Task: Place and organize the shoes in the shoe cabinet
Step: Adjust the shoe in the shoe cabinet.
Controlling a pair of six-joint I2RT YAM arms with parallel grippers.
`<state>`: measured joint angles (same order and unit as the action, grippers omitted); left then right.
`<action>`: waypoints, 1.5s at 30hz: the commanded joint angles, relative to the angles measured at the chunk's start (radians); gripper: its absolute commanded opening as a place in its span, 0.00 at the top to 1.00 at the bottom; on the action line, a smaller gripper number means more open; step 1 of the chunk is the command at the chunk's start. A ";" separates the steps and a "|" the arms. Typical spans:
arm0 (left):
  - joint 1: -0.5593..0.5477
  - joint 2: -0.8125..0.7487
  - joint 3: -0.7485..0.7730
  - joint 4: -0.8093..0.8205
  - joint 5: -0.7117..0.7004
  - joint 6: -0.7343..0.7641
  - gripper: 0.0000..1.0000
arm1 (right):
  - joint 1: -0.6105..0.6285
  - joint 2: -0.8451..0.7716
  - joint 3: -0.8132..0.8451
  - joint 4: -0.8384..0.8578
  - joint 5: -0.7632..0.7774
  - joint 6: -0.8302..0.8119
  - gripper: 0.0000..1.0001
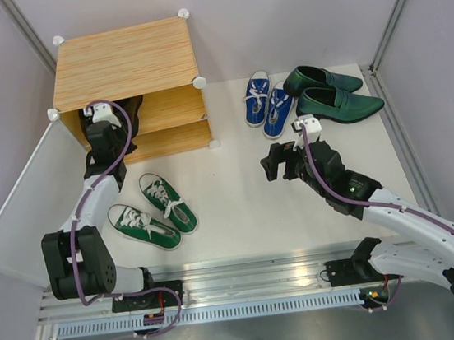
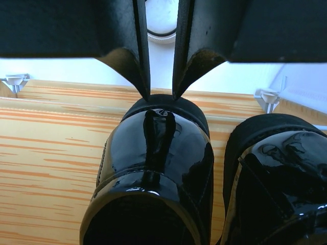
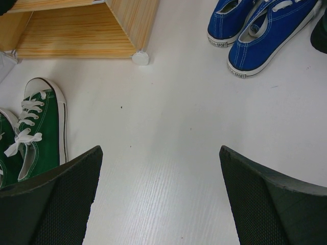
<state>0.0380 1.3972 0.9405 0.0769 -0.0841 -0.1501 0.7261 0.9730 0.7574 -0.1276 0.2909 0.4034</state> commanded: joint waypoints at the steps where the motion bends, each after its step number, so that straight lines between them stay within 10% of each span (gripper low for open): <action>1: 0.003 0.026 0.044 0.060 0.001 0.038 0.73 | -0.005 0.003 0.003 0.022 0.025 -0.009 0.02; 28: 0.003 0.066 0.089 0.049 0.010 0.057 0.70 | -0.004 0.004 0.005 0.020 0.024 -0.012 0.02; 45: 0.002 -0.171 -0.034 -0.106 0.004 -0.081 0.38 | -0.004 0.000 0.003 0.020 -0.016 -0.003 0.02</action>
<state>0.0380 1.2846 0.9180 0.0212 -0.0753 -0.1738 0.7242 0.9760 0.7574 -0.1276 0.2859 0.4030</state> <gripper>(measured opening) 0.617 0.982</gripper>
